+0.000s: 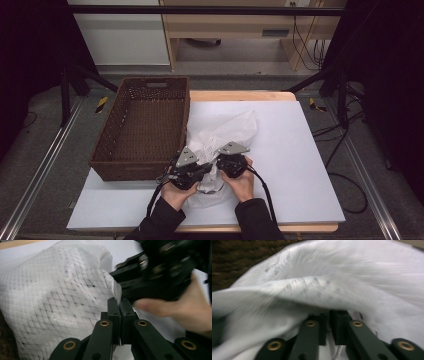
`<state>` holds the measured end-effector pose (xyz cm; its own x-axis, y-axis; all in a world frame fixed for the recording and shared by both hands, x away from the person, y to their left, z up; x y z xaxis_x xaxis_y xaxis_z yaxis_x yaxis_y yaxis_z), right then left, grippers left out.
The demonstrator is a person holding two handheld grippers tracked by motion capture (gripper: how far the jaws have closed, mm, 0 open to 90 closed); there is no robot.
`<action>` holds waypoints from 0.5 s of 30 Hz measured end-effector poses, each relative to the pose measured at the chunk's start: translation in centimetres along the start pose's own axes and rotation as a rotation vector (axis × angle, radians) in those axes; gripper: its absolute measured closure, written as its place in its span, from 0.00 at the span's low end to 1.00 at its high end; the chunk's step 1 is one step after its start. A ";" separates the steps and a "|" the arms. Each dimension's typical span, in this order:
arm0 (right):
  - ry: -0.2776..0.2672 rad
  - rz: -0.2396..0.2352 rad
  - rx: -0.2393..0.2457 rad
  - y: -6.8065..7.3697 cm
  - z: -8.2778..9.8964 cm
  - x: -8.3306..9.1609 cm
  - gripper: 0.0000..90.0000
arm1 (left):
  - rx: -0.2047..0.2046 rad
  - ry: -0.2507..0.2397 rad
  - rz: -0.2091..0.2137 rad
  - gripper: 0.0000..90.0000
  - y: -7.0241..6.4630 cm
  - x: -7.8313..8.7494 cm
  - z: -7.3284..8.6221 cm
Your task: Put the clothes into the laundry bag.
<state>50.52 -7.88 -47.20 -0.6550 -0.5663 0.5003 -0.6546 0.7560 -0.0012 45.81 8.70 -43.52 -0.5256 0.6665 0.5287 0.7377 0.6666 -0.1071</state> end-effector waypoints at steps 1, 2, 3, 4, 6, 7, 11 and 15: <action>-0.008 -0.014 -0.005 -0.3 0.0 0.9 0.86 | 0.005 0.003 0.002 0.99 0.1 -0.1 0.1; -0.010 -0.025 -0.006 -0.7 0.1 1.8 0.83 | 0.007 0.006 0.002 0.99 0.1 -0.1 0.1; -0.016 -0.029 -0.004 -1.2 0.3 2.8 0.81 | 0.009 0.009 0.002 0.99 0.2 -0.2 0.2; -0.027 -0.035 -0.014 -1.6 0.5 3.8 0.79 | 0.009 0.011 0.003 0.99 0.1 -0.3 0.2; -0.047 -0.034 -0.042 -2.7 1.1 5.5 0.75 | 0.004 0.017 0.000 0.99 0.0 -0.4 0.3; -0.059 -0.021 -0.053 -3.2 1.4 6.2 0.75 | 0.000 0.021 -0.002 0.99 0.0 -0.4 0.3; 0.013 0.028 -0.081 -4.5 3.2 6.0 0.72 | -0.014 0.015 -0.012 0.99 -0.2 -0.3 0.4; 0.100 0.032 -0.085 -4.4 4.3 3.3 0.72 | -0.018 0.012 -0.008 0.99 -0.2 -0.5 0.8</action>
<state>49.61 -14.43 -49.28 -0.6314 -0.5094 0.5846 -0.5968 0.8007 0.0532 45.60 8.54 -44.43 -0.5263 0.6572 0.5395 0.7410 0.6657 -0.0881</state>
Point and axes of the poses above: each handheld gripper's, and its own axes: x roughly backward along the jaws, z roughly out of its underside, y roughly to its left, the point moved 2 cm from there along -x, roughly forward along the jaws, and after that the axes turned 1 degree about -x, right-handed, at the moved point
